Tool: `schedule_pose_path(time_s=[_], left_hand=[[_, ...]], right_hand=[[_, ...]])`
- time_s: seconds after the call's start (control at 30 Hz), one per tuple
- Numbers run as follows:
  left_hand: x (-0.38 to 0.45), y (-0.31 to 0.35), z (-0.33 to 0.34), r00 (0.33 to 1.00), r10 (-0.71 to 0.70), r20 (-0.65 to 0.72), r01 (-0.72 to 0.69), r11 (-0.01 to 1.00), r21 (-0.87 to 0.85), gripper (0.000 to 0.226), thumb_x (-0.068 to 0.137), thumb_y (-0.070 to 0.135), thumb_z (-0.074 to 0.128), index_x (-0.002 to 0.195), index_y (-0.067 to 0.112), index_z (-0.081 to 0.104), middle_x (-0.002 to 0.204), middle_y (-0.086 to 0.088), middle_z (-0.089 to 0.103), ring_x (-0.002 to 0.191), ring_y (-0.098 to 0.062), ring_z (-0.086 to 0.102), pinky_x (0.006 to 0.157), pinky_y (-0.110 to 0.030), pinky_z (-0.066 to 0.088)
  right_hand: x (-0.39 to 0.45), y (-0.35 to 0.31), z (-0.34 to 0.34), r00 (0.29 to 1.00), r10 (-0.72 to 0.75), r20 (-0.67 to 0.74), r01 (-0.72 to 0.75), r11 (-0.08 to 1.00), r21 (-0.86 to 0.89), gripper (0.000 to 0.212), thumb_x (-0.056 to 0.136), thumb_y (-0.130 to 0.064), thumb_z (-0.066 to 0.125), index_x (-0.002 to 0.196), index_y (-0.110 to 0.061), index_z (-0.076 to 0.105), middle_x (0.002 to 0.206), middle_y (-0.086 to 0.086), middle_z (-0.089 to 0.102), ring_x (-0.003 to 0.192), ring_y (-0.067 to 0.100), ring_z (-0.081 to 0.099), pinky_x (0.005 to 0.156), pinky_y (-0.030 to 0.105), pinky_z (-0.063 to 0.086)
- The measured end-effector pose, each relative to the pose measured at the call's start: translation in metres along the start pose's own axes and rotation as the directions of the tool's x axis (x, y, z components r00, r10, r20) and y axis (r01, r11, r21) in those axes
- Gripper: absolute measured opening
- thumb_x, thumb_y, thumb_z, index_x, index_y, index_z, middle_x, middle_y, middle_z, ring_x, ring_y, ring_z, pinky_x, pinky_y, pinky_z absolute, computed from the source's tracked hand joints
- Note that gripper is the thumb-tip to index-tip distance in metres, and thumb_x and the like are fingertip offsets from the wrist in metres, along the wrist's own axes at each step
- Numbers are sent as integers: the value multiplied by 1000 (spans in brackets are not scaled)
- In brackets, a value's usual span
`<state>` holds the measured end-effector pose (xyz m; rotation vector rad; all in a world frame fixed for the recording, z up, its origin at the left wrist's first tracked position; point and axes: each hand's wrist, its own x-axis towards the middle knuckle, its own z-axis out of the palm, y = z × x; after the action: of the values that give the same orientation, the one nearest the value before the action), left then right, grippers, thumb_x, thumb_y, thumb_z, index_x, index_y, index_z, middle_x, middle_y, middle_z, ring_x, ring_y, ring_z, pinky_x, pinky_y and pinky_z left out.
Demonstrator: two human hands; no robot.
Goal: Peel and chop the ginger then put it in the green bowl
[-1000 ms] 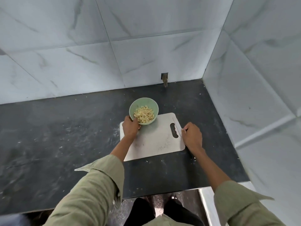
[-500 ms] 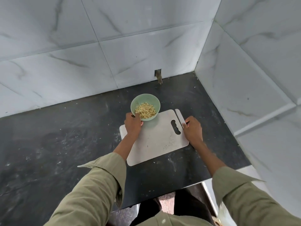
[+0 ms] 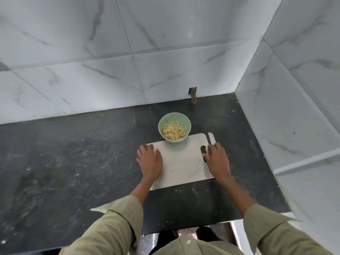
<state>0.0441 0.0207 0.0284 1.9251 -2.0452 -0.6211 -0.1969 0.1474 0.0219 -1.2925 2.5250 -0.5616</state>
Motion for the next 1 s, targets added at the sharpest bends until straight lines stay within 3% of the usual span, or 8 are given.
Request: schedule_pose_path(time_s=[0.1,0.43,0.7,0.77,0.83,0.93,1.0], left_hand=[[-3,-11,1,997,64,37,-66,996,53,38,103,34,53,137,17,54,142,-3,41,131,-26,38,110,-48,36],[-6,-5,1,999,42,26,-43,998,46,40,100,30,57,137,17,52,142,-1,39,132,-25,35,113,-48,33],[-10,-2,5,999,41,-25,-40,998,57,37,102,31,53,136,17,51,142,-2,41,131,-26,38,113,-50,33],[-6,5,6,998,34,-50,-37,998,-43,34,105,35,48,134,19,54,139,-1,46,129,-25,42,112,-50,34],[-1,20,5,999,21,-37,-29,976,-215,36,107,39,42,137,22,53,140,1,49,127,-19,47,113,-46,39],[11,48,-2,998,-2,60,30,879,-475,41,110,37,42,147,22,48,144,2,49,117,-7,51,101,-27,42],[19,60,-6,997,11,73,30,848,-530,38,109,33,45,145,20,50,141,-1,50,118,-10,52,98,-25,43]], right_hand=[[-4,3,-1,1000,17,5,-17,999,27,31,93,-25,76,118,-10,65,117,0,56,105,20,57,96,37,53],[-16,8,-9,994,73,87,-77,996,49,17,92,-6,71,108,-6,69,109,3,58,89,22,64,86,39,58],[-14,-8,-27,964,181,197,-168,983,-79,16,86,-5,71,100,-6,65,108,9,58,88,32,65,77,40,54],[-1,-18,-34,974,163,156,-154,986,-72,16,91,-13,67,106,-7,66,109,7,60,91,31,65,76,39,54],[19,-33,-34,989,89,114,-95,995,43,24,95,-22,62,114,-8,66,112,6,63,96,28,65,80,39,54],[57,-64,-33,972,83,221,-154,932,328,36,99,-35,60,122,-7,65,112,5,69,102,25,65,87,38,52],[77,-82,-28,964,48,261,-149,911,384,31,100,-36,59,116,-10,67,103,2,68,97,23,64,78,33,46]])
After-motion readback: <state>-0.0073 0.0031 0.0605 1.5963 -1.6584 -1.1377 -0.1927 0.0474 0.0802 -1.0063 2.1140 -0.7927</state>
